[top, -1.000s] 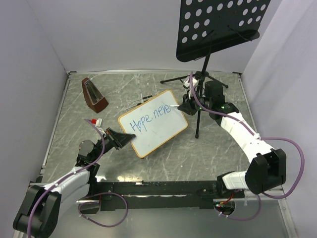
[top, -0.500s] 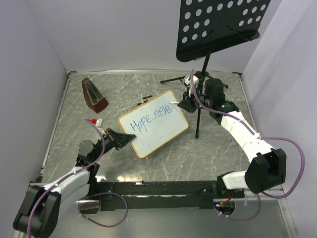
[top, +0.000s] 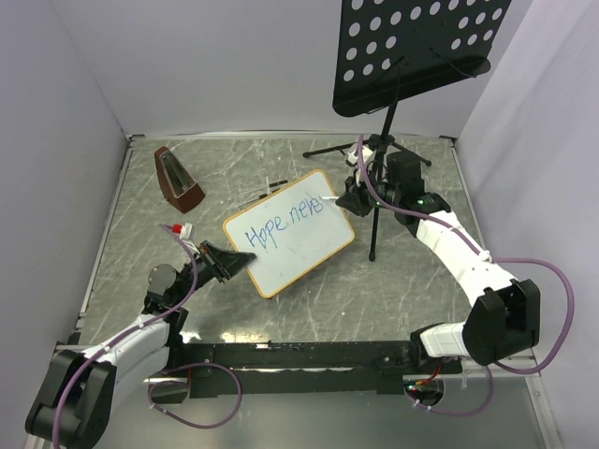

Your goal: Write a sentence on the whiteboard

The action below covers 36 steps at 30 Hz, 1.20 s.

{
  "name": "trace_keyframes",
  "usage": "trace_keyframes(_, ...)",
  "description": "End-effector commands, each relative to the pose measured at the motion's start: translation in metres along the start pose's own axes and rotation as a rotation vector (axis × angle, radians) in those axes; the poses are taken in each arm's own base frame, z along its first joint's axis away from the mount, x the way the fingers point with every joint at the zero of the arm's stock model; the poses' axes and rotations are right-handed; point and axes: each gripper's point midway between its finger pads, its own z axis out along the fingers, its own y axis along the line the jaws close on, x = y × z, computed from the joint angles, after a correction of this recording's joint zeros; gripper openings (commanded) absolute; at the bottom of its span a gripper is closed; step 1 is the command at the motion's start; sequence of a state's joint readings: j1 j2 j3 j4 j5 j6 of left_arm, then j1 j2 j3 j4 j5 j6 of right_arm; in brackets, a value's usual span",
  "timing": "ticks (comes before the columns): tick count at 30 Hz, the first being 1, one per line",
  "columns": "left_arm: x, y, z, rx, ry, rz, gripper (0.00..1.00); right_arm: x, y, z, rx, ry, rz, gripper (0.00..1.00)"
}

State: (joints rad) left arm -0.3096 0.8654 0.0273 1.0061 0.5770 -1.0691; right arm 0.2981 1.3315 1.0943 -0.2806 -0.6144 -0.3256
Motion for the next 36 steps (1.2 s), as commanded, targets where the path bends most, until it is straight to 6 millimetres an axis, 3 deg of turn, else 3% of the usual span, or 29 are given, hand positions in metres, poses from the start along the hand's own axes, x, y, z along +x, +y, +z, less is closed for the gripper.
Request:
trace_keyframes(1,-0.019,-0.034,-0.005,0.144,-0.092,0.084,0.01,0.005,0.002,-0.003,-0.006,0.006,-0.009,0.0)
trace_keyframes(14,-0.019,-0.033,-0.005,0.142,-0.091,0.083,0.01,0.015,0.009,-0.005,-0.03,0.025,-0.002,0.0)
trace_keyframes(23,-0.015,-0.032,-0.005,0.142,-0.074,0.081,0.01,-0.009,-0.002,0.001,-0.016,-0.01,-0.01,0.0)
trace_keyframes(36,-0.015,-0.034,-0.006,0.151,-0.07,0.083,0.01,-0.019,-0.018,0.007,0.031,-0.019,0.001,0.0)
